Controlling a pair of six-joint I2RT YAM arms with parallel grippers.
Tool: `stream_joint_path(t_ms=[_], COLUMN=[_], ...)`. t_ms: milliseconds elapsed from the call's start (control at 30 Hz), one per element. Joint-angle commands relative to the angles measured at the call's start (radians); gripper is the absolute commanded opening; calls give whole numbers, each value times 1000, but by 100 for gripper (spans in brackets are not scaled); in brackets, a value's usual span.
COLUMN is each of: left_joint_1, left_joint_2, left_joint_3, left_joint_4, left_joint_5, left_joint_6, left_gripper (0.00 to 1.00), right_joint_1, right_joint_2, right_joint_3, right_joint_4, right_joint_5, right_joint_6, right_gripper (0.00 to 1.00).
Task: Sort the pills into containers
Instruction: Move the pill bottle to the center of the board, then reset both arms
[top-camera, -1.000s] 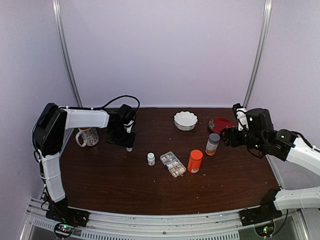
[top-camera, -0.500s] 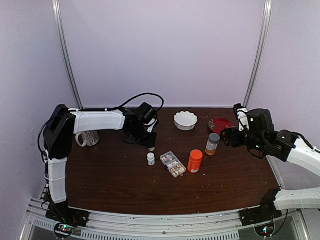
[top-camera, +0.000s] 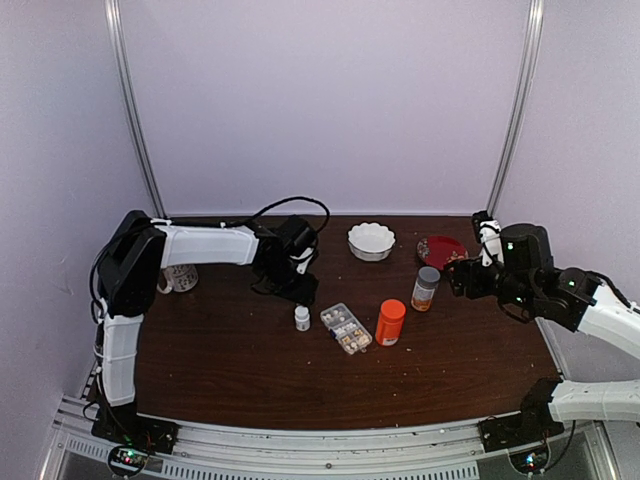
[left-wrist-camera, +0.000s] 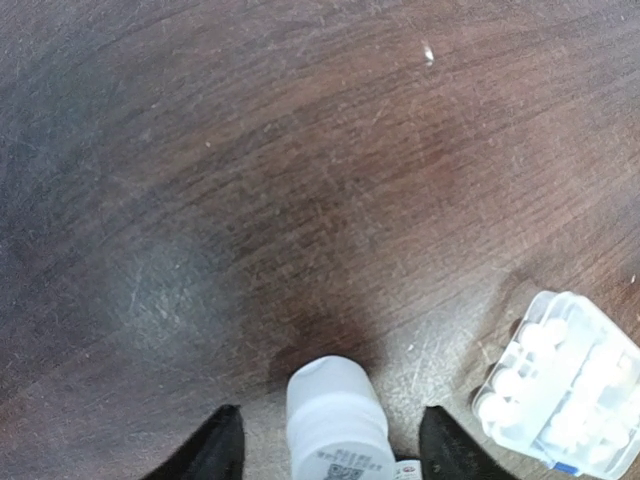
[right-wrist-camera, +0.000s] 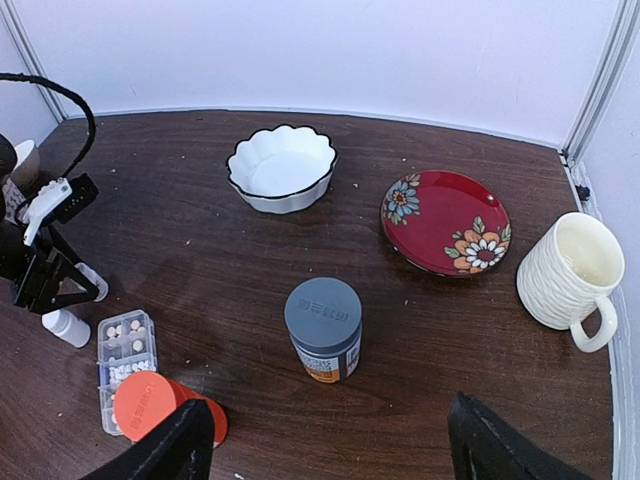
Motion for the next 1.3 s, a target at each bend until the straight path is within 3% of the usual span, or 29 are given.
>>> stream_joint_path(t_ms=[0,333,433,633,800,933,1100,1267], left_joint_1=[-9,-5,7,69,117,124,205,350], left_joint_2=[-7,-272,-401,-704,-952,-1139,-1284,-1382], left_joint_3=[46,-2,-76,-379,-667,-925,-1150,-1282], left_joint_4=[-35,-62,-43,148,372,673,838,933], left_joint_5=[-21,-191,-266,-379,-460,-484,-413,-320], left_joint_6=[0,42,50,61,124,232,355,405], left_gripper=[68,77,81,97,98,98,98,98], right_joint_1=[-5,-8,-8,-8,-8,-10,-51,-193], right_joint_2=[-11,-60,-114,-266,-400,-468,-388,-268], right_joint_3=[-7,-24,-67,-236,-408,-560,-562,-578], right_joint_4=[17,84,155,374,599,809,842,961], right_joint_5=[18,89,139,117,125,119,155,115], right_joint_6=[2,-38,-67,-208,-248,-345,-378,-345], right_gripper=[84,87,89,91,94,94,95,93])
